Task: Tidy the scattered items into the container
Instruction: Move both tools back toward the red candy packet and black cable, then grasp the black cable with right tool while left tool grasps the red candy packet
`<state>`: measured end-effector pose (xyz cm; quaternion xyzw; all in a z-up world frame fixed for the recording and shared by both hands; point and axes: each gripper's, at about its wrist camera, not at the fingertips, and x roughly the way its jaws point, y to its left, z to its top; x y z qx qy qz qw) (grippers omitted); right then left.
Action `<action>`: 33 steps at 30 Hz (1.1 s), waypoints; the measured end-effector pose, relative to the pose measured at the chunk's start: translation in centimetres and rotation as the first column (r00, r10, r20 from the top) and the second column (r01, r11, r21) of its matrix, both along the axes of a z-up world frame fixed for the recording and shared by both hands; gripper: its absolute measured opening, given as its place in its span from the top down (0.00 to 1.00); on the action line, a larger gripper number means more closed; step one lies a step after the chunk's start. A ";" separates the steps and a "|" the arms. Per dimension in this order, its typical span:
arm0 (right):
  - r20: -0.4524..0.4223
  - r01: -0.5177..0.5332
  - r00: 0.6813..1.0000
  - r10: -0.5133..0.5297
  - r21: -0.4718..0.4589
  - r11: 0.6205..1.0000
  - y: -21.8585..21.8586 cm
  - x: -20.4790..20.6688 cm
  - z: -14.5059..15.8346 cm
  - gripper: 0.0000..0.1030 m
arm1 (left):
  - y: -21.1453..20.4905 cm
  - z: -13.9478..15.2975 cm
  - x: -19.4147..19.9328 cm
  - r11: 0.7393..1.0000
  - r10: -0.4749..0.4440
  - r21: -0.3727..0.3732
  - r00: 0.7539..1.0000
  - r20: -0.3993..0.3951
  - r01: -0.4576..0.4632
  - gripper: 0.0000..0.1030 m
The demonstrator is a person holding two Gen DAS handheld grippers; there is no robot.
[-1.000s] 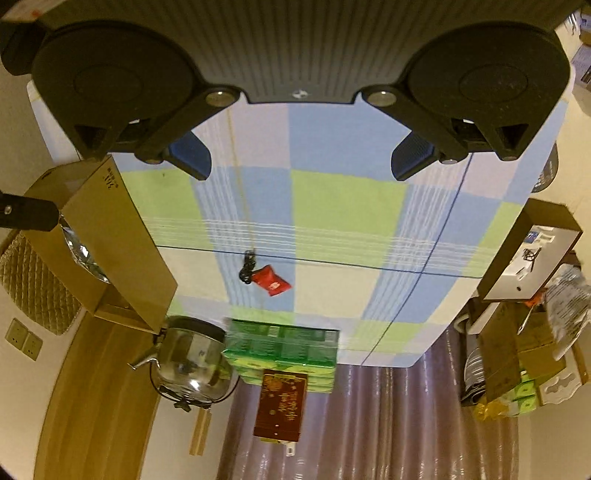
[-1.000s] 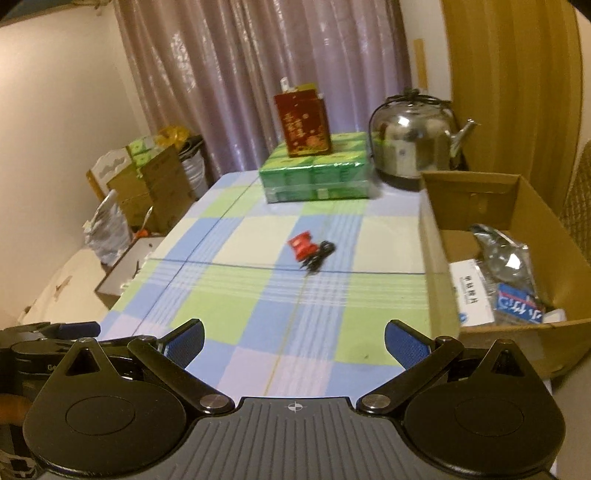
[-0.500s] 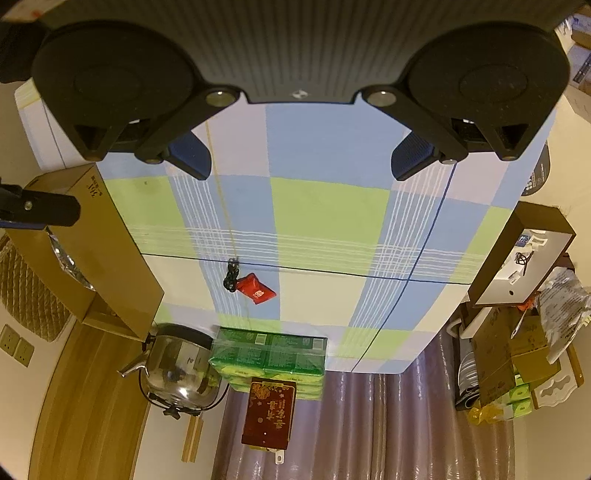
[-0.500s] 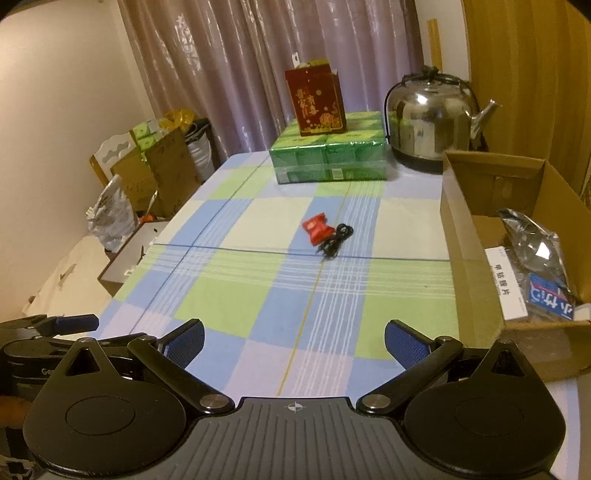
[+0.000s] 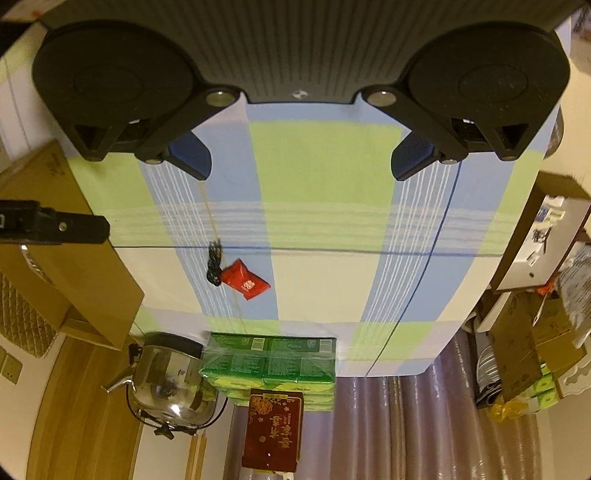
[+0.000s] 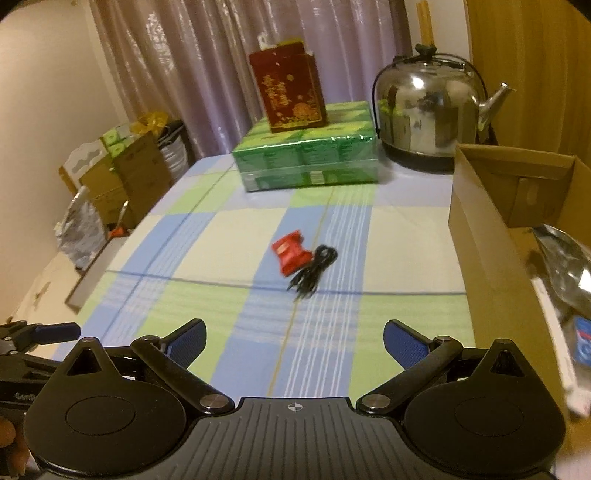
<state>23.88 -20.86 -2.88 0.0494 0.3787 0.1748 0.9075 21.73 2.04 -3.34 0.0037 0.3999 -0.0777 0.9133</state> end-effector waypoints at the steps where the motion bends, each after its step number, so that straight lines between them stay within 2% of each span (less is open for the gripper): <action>1: -0.003 0.000 1.000 0.000 -0.002 1.000 0.1 0.9 -0.5 0.16 | -0.1 -0.4 0.8 1.000 -0.005 0.005 1.000 0.001 0.005 0.01; 4: -0.011 -0.002 1.000 0.002 -0.007 1.000 0.6 3.4 -2.3 0.22 | -0.6 -1.8 3.5 1.000 -0.024 0.015 1.000 0.004 0.024 0.01; 7: -0.026 -0.001 1.000 0.001 -0.006 1.000 1.0 5.9 -4.3 0.37 | -1.0 -3.2 6.0 0.999 -0.028 0.023 1.000 0.006 0.028 0.02; 10: -0.026 0.000 1.000 0.000 -0.012 1.000 1.5 7.8 -5.9 0.46 | -1.3 -4.4 8.0 0.999 -0.028 0.030 1.000 0.013 0.027 0.02; 19: -0.022 0.005 1.000 -0.006 -0.005 1.000 2.8 12.0 -9.0 0.54 | -1.7 -6.8 12.9 0.999 -0.034 0.030 0.999 0.022 0.033 0.02; 26: 0.009 -0.017 1.000 0.018 -0.091 0.996 4.5 12.8 -10.0 0.65 | -1.8 -7.4 14.9 0.999 -0.041 0.022 0.999 0.033 0.041 0.03; 27: 0.015 -0.019 1.000 0.021 -0.101 0.995 4.6 12.7 -10.0 0.72 | -1.9 -7.4 15.1 0.999 -0.043 0.020 0.999 0.033 0.043 0.03; 28: 0.019 -0.019 1.000 0.021 -0.115 0.993 4.6 12.7 -10.1 0.83 | -2.0 -7.5 15.2 0.999 -0.046 0.020 0.998 0.033 0.046 0.05; 30: 0.025 -0.026 0.999 0.029 -0.139 0.990 4.4 12.6 -10.1 0.87 | -2.2 -7.6 15.6 0.998 -0.055 0.016 0.998 0.025 0.054 0.09; 33: 0.039 -0.028 0.999 0.034 -0.155 0.987 3.7 12.2 -10.1 0.89 | -2.7 -7.7 16.0 0.998 -0.068 0.003 0.998 0.017 0.068 0.10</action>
